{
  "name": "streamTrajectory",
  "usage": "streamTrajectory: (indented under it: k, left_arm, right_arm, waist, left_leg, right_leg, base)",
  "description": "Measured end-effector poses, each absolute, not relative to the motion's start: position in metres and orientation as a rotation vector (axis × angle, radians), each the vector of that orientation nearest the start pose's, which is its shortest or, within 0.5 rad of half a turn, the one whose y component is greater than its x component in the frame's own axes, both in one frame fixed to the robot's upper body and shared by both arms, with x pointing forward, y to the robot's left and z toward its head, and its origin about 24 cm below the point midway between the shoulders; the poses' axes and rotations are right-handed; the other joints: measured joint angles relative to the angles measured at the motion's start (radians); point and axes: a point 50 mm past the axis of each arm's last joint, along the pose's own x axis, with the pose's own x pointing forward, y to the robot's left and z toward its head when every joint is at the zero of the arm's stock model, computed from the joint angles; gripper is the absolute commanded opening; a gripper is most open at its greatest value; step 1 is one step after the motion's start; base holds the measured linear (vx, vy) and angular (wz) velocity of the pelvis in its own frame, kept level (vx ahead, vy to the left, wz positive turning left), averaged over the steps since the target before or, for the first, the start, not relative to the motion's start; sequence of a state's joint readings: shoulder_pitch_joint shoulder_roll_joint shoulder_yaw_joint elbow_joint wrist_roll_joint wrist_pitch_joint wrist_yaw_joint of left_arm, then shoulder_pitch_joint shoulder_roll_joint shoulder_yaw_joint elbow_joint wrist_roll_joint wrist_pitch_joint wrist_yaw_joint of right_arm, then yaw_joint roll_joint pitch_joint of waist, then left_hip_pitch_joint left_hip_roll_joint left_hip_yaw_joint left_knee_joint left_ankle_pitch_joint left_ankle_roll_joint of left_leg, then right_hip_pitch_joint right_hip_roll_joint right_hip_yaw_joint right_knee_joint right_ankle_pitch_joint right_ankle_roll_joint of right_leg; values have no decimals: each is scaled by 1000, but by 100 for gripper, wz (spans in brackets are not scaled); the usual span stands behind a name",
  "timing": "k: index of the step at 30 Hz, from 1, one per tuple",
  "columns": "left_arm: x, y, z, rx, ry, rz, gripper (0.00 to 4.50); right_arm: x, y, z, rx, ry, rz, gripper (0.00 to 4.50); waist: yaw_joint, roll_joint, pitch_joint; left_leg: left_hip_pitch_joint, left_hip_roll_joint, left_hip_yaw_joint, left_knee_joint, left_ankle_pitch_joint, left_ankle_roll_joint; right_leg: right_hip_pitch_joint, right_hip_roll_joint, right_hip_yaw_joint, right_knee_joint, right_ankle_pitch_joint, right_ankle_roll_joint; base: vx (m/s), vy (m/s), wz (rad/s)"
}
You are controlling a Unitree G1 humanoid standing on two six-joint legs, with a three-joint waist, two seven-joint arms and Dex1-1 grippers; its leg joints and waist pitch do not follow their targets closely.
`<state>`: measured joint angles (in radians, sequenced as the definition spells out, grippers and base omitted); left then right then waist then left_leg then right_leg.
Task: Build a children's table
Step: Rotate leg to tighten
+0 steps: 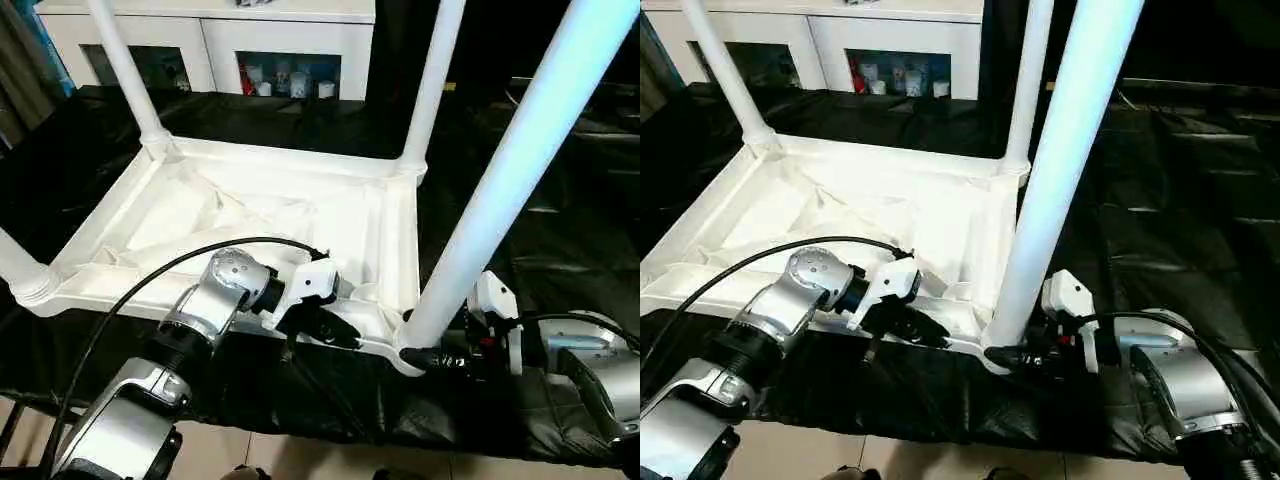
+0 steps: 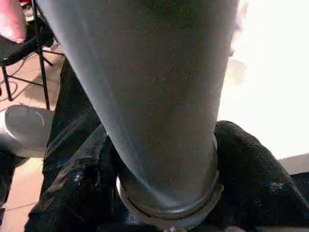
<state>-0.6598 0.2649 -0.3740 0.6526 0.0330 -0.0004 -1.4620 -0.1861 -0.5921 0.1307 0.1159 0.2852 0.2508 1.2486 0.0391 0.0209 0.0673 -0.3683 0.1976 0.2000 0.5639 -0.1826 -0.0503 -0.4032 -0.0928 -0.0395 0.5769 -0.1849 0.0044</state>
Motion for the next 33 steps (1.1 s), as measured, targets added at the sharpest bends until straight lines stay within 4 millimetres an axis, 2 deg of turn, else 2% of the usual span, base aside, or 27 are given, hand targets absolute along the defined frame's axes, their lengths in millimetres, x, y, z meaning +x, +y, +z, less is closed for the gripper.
streamTrajectory:
  k: [7, 11, 14, 18, 21, 23, 24, 26, 28, 31, 33]
  left_arm:
    - [307, 86, 53, 410, 426, -1684, 0]
    - [319, 76, 53, 384, 422, -1515, 0]
    - [322, 68, 52, 371, 417, -1444, 0]
    - [328, 51, 51, 344, 394, -1308, 0]
    - [328, 39, 50, 349, 374, -1257, 0]
    - [328, 38, 50, 356, 369, -1252, 0]
    - [328, 38, 50, 360, 365, -1252, 0]
    - [328, 38, 51, 362, 359, -1254, 0]
    - [327, 36, 52, 367, 353, -1269, 0]
    - [326, 35, 53, 377, 344, -1303, 0]
    - [325, 37, 53, 385, 338, -1325, 0]
  right_arm:
    - [246, -187, 49, -96, 362, 1189, 261]
    - [259, -185, 40, -53, 292, 930, 260]
    - [265, -183, 36, -26, 264, 802, 260]
    - [281, -170, 30, 49, 206, 513, 259]
    - [292, -159, 28, 75, 185, 340, 259]
    - [293, -156, 27, 72, 172, 311, 259]
    - [293, -156, 27, 67, 158, 307, 294]
    - [293, -156, 28, 65, 144, 310, 329]
    - [294, -157, 28, 58, 141, 330, 331]
    - [293, -163, 30, 31, 140, 386, 371]
    - [292, -165, 32, 12, 140, 435, 375]
  waist:
    - [-2, 0, 0]
    - [-12, -2, 0]
    - [-17, -3, 0]
    - [-36, -4, -2]
    - [-42, -1, -5]
    - [-43, 0, -5]
    - [-43, 0, -5]
    - [-44, 1, -5]
    - [-41, 3, -5]
    - [-35, 5, -6]
    - [-34, 5, -6]
  left_leg:
    - [2, 1, 0, 1, -1, -2]
    - [4, 0, 0, 4, -1, -3]
    - [5, -2, 0, 5, -1, -3]
    - [5, -4, -1, 6, -1, -3]
    - [5, -6, -2, 5, -2, -3]
    - [5, -6, -2, 4, -2, -3]
    - [4, -6, -3, 3, -2, -3]
    - [2, -6, -3, 3, -2, -3]
    - [2, -6, -3, 2, -2, -3]
    - [1, -6, -2, -1, -2, -3]
    - [1, -5, -2, -5, -2, -3]
  right_leg:
    - [2, 0, 0, 1, 1, -1]
    - [3, 0, 1, 0, -1, 2]
    - [4, -1, 2, -2, -2, 4]
    - [4, -2, 4, -3, -2, 4]
    - [4, -3, 4, -5, -2, 4]
    - [4, -2, 4, -6, -2, 4]
    - [4, -2, 4, -6, -2, 4]
    - [4, -2, 4, -6, -2, 4]
    - [4, -2, 4, -6, -2, 4]
    - [4, -2, 3, -5, 1, -1]
    - [3, -2, 3, -4, 1, -1]
  base:
    - [0, 0, 0]
    - [0, 0, 0]
    - [0, 0, 0]
    - [0, 0, 0]
    - [0, 0, 0]
    - [0, 0, 0]
    - [0, 0, 0]
    - [0, 0, 0]
    - [0, 0, 0]
    - [0, 0, 0]
    - [0, 0, 0]
